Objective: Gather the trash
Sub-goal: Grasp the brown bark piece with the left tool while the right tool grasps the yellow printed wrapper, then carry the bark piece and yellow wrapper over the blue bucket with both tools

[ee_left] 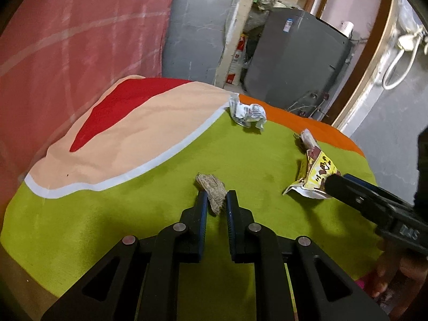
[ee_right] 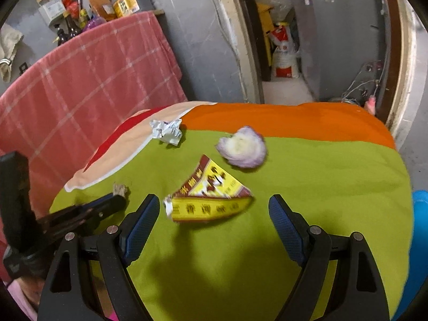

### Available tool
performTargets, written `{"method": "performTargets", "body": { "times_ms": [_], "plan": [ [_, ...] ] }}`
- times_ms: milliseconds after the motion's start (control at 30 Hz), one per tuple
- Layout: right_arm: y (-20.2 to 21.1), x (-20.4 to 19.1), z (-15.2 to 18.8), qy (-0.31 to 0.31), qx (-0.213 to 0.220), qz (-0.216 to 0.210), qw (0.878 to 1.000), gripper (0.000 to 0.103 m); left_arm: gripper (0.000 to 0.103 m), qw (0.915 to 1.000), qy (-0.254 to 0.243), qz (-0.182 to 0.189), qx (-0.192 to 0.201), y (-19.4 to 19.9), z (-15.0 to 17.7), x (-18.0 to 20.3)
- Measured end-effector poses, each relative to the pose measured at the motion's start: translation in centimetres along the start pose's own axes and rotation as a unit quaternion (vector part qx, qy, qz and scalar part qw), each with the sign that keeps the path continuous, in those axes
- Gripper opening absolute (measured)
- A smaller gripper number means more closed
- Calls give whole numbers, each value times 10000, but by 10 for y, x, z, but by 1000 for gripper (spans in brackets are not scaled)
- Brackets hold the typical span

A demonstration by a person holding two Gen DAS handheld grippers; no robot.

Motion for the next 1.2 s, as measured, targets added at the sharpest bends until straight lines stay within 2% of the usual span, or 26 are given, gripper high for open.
{"method": "performTargets", "body": {
  "times_ms": [67, 333, 500, 633, 700, 900, 933, 967, 1200],
  "plan": [
    [-11, -2, -4, -69, -93, -47, 9999, 83, 11, 10000, 2, 9, 10, 3, 2, 1],
    [-21, -6, -1, 137, -222, 347, 9991, 80, 11, 10000, -29, 28, 9, 3, 3, 2],
    [-16, -10, 4, 345, -280, 440, 9980, 66, 11, 9998, -165, 79, 12, 4, 5, 6],
    [-11, -9, 11, 409, -313, 432, 9977, 61, 11, 9997, -203, 104, 8, 4, 5, 8],
    [-8, -8, 12, 394, -304, 415, 9979, 53, 11, 9997, -213, 118, 6, 5, 6, 7],
    [0, -8, 22, 463, -269, 450, 9976, 51, 11, 9994, -292, 163, 41, 11, 11, 17],
    [0, -9, 23, 469, -270, 448, 9975, 37, 11, 9994, -298, 174, 49, 11, 12, 18],
    [3, -8, 25, 441, -234, 378, 9980, 33, 11, 9993, -312, 186, 65, 13, 12, 19],
    [19, -1, 39, 346, -9, 350, 9988, 26, 11, 9980, -520, 291, 210, 22, 18, 37]
  ]
}}
Point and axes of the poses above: each gripper's, at about its wrist camera, not at the fingertips, and y roughly against the way its jaws point, x to its right, z to its underside, the point moved 7 cm from there along -y, roughly the way its jaws point, and after that the axes turned 2 degrees about -x, right-handed, at the moved point
